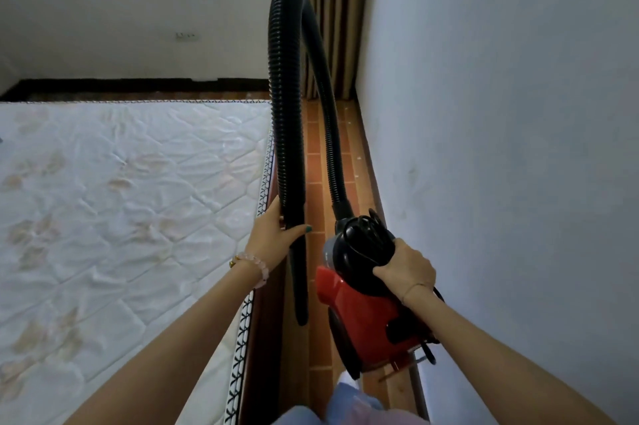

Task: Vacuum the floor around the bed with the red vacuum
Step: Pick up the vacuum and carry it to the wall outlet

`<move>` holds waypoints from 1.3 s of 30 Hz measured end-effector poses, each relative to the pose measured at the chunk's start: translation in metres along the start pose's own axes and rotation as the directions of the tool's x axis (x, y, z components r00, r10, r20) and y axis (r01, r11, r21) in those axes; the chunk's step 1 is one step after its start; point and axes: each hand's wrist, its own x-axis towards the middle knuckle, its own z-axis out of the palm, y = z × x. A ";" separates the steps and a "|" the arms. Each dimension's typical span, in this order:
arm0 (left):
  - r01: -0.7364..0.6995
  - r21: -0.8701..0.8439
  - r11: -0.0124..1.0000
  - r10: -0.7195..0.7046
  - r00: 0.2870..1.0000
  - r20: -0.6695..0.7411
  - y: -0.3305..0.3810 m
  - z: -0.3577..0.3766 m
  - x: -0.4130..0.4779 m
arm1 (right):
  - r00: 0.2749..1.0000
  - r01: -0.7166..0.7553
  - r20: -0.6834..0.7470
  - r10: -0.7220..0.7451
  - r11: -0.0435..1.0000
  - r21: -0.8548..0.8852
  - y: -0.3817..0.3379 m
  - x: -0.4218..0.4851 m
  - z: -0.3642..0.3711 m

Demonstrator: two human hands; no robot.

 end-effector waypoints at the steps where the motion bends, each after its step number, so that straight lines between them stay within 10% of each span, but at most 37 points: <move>1: 0.006 -0.007 1.000 -0.006 1.000 -0.010 0.003 0.000 0.019 | 1.000 0.013 0.001 -0.013 1.000 -0.008 -0.007 0.019 -0.004; 39: 0.043 -0.031 0.999 -0.042 0.999 0.018 -0.011 -0.067 0.721 | 0.998 0.058 -0.017 -0.058 0.998 -0.017 -0.292 0.677 -0.054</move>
